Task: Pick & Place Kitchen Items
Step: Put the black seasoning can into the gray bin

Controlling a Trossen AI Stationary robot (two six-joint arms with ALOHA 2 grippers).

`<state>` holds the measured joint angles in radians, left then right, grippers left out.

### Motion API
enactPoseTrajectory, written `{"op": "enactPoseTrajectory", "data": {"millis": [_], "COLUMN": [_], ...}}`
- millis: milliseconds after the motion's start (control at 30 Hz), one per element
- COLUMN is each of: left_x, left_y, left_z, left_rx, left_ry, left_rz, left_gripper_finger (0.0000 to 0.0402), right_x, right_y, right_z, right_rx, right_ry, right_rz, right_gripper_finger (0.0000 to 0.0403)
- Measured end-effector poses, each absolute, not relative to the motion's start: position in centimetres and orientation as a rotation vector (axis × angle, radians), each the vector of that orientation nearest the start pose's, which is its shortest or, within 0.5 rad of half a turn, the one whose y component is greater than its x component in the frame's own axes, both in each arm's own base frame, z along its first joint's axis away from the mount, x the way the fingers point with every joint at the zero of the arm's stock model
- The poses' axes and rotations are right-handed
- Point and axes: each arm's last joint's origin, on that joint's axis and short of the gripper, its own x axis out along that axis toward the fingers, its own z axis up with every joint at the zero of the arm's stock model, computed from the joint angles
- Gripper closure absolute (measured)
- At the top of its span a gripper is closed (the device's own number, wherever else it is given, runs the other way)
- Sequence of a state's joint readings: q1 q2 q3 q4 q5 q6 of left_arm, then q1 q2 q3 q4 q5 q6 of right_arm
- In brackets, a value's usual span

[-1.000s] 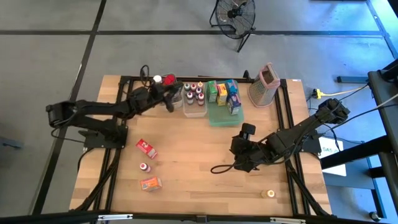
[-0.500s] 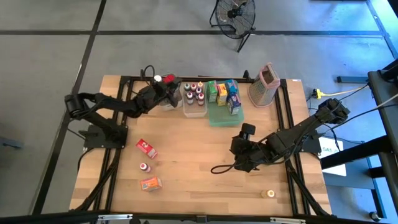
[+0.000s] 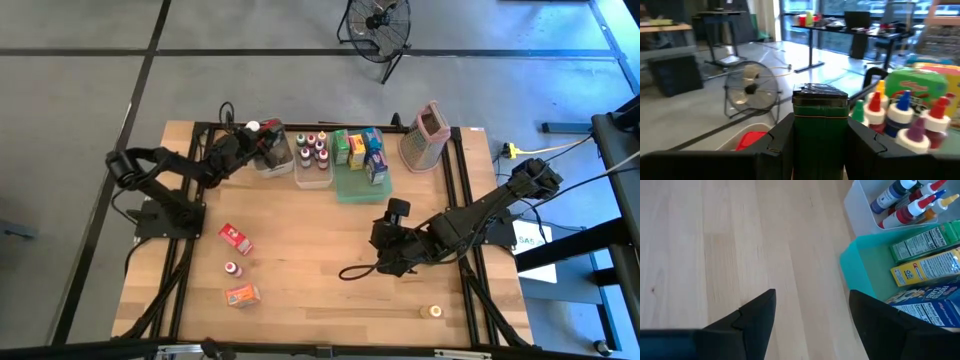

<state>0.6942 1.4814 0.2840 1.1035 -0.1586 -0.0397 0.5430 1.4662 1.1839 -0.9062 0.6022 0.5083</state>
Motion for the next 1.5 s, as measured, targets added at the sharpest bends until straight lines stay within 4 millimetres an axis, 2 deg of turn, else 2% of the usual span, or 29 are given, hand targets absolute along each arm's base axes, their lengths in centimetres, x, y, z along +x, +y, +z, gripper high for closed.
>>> {"op": "enactPoseTrajectory", "data": {"millis": [200,633,867,1500], "left_x": [17.7,19.1,19.2,19.2], "left_y": [16.1,17.3,17.4,17.4], "left_z": [14.5,12.9,11.6,11.6], "left_rx": [-0.089,-0.084,-0.099,-0.097], "left_ry": [0.094,0.053,0.113,0.110], "left_rz": [0.851,0.822,0.850,0.834], "left_gripper_finger": [0.0285,0.0282,0.0285,0.0260], "right_x": [24.7,24.8,24.8,24.8], "right_y": [13.0,13.1,13.1,13.1], "right_z": [27.1,27.1,27.1,27.1], "right_rx": [-0.176,-0.169,-0.170,-0.169], "right_ry": [0.934,0.925,0.926,0.929], "right_rz": [-0.296,-0.293,-0.293,-0.291], "right_gripper_finger": [0.0149,0.0149,0.0149,0.0149]}}
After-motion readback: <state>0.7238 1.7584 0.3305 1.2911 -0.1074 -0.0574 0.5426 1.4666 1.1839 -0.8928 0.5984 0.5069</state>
